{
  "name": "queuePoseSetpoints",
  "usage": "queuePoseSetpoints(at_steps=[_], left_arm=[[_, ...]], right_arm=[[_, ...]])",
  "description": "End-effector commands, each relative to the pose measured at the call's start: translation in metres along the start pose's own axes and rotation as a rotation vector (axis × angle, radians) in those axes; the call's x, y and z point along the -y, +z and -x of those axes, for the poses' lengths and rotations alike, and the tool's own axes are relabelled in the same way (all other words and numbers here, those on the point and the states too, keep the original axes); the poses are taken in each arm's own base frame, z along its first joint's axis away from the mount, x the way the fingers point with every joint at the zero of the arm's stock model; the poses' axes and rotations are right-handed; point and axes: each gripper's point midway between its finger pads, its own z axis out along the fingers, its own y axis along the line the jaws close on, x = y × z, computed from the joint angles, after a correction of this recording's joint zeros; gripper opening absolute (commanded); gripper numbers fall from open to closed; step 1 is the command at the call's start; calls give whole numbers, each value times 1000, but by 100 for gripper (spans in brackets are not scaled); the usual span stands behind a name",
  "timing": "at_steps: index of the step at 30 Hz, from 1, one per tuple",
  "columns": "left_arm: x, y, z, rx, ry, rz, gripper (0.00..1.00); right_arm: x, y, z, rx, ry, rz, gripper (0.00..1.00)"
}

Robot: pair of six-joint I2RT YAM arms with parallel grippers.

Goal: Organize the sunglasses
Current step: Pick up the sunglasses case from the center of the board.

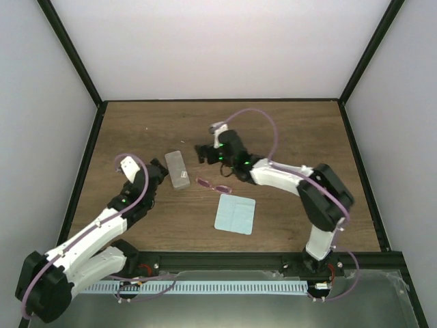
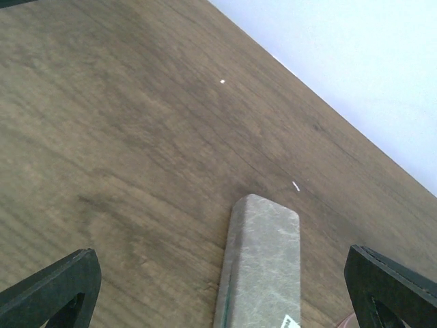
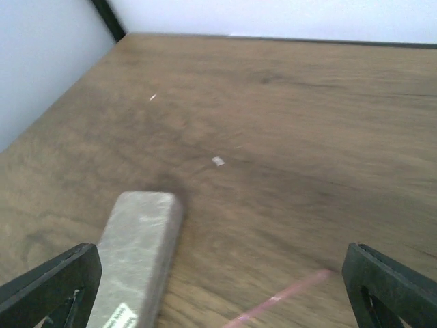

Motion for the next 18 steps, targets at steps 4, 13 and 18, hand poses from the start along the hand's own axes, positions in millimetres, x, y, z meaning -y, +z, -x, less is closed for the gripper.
queuePoseSetpoints(at_steps=[4,13,18], left_arm=[[-49,-23,-7,27,-145,8,100],[-84,-41,-6,86,-212,-12,100],[-79,-33,-15,57,-172,-8,100]], right_arm=[[-59,63,-67,-223,-260,-20,100],[-96,100,-102,-304,-298,32,100],[-95,105,-103,-310,-302,11,100]])
